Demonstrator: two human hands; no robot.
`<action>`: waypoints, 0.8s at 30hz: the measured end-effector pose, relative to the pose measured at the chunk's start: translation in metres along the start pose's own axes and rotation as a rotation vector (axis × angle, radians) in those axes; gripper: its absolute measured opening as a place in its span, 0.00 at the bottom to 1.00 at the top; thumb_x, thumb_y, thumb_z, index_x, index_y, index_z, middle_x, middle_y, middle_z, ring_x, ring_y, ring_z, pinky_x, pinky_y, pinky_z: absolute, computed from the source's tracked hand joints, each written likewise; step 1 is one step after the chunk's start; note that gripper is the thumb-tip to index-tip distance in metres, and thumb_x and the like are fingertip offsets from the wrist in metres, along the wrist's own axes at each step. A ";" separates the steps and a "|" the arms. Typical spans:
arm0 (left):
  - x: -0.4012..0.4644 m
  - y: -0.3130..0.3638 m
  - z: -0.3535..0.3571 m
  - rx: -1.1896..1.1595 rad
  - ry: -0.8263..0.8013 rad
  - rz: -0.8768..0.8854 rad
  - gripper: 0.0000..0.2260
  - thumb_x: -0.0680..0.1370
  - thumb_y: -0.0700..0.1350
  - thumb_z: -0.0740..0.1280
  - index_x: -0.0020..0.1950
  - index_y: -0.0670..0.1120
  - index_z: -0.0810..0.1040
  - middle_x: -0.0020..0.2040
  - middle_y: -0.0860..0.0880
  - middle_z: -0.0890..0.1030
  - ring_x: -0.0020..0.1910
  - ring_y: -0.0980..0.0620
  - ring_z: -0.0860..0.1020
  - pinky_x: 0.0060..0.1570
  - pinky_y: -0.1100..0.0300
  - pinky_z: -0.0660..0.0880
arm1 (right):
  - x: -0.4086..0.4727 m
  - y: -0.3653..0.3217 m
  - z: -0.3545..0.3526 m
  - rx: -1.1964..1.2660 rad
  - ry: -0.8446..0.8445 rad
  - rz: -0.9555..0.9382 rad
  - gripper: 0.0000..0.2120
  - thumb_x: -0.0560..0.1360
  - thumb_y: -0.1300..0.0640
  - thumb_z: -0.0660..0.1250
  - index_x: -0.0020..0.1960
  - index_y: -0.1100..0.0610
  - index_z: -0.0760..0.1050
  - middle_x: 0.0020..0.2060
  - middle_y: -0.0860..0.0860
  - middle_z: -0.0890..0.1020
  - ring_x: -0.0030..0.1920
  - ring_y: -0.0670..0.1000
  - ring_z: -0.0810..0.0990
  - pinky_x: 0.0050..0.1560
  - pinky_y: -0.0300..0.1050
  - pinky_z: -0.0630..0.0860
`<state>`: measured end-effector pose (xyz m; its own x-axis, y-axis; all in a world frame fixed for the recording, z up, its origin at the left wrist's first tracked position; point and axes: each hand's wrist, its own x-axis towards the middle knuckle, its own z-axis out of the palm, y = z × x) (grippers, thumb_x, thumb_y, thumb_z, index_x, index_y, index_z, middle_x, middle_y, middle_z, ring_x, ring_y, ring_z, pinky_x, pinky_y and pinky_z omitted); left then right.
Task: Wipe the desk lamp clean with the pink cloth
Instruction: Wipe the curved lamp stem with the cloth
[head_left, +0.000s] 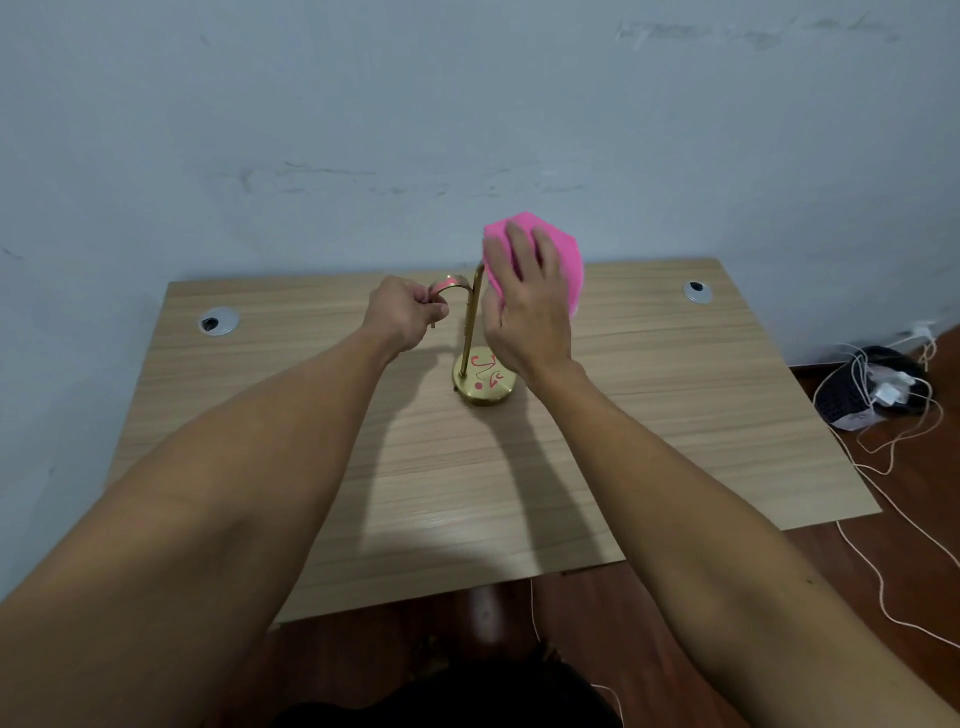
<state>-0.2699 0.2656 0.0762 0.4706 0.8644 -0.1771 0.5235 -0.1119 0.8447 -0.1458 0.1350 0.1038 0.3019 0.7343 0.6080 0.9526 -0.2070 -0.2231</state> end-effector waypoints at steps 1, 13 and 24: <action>-0.001 0.001 0.000 0.002 -0.002 0.002 0.05 0.76 0.42 0.75 0.45 0.40 0.87 0.31 0.51 0.78 0.29 0.56 0.70 0.34 0.62 0.68 | -0.004 0.002 0.005 -0.039 -0.019 -0.084 0.27 0.77 0.57 0.59 0.75 0.61 0.71 0.76 0.60 0.71 0.77 0.67 0.65 0.78 0.63 0.59; -0.001 0.003 -0.001 0.012 -0.022 -0.015 0.05 0.76 0.42 0.75 0.46 0.40 0.87 0.33 0.48 0.78 0.29 0.54 0.69 0.35 0.61 0.68 | -0.016 -0.001 0.004 0.382 -0.011 0.337 0.31 0.82 0.59 0.53 0.84 0.59 0.52 0.84 0.59 0.49 0.84 0.59 0.46 0.82 0.57 0.57; -0.018 0.015 0.003 0.098 0.065 0.074 0.22 0.78 0.36 0.67 0.26 0.49 0.69 0.17 0.57 0.60 0.22 0.62 0.62 0.25 0.67 0.64 | 0.009 -0.080 0.014 0.805 0.105 0.699 0.29 0.86 0.60 0.53 0.83 0.63 0.47 0.83 0.57 0.37 0.83 0.51 0.39 0.78 0.30 0.43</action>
<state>-0.2683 0.2466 0.0904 0.4650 0.8816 -0.0806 0.5576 -0.2210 0.8002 -0.2203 0.1673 0.1164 0.8091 0.5509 0.2045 0.2734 -0.0449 -0.9609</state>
